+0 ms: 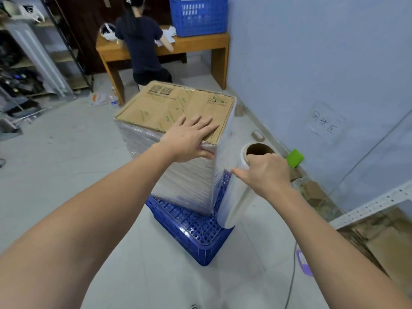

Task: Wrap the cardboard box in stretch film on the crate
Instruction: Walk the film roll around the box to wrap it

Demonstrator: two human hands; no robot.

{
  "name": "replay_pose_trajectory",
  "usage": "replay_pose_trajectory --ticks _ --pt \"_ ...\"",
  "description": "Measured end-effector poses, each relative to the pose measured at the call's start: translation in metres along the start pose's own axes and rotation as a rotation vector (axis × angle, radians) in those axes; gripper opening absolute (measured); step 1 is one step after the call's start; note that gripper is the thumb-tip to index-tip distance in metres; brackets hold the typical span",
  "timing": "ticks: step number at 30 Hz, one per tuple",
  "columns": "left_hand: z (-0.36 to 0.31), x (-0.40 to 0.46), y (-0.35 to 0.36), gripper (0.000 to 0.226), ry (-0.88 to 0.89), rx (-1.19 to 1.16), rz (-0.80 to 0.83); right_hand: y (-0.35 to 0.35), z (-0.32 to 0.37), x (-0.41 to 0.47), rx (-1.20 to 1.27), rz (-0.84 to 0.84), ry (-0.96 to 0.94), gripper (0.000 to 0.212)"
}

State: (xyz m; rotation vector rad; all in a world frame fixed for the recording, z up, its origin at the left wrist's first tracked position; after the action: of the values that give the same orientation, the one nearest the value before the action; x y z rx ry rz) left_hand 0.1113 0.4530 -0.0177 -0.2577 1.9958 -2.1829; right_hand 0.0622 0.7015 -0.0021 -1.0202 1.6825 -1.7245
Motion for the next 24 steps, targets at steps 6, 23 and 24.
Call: replay_pose_trajectory --ticks 6,23,24 --pt "-0.003 0.001 0.001 0.101 -0.008 0.013 -0.014 0.003 0.014 -0.017 0.009 -0.152 -0.355 0.07" --pt "-0.004 -0.002 0.003 0.101 -0.028 0.015 -0.027 0.007 0.034 -0.027 0.087 -0.219 -0.677 0.055" --pt "-0.004 -0.002 0.002 0.101 -0.027 0.013 -0.018 0.007 0.031 -0.029 0.072 -0.211 -0.66 0.055"
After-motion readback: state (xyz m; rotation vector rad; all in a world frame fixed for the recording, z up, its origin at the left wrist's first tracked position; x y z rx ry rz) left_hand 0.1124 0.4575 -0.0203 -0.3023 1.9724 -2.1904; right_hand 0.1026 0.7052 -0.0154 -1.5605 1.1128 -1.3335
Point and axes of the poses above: each hand's wrist, its own x-axis towards the middle knuckle, its own y-axis out of the palm, z = x × y, the point moved 1 cm from there along x, towards the middle knuckle, and after that the axes turned 11 degrees about -y, right-handed, at the moved point
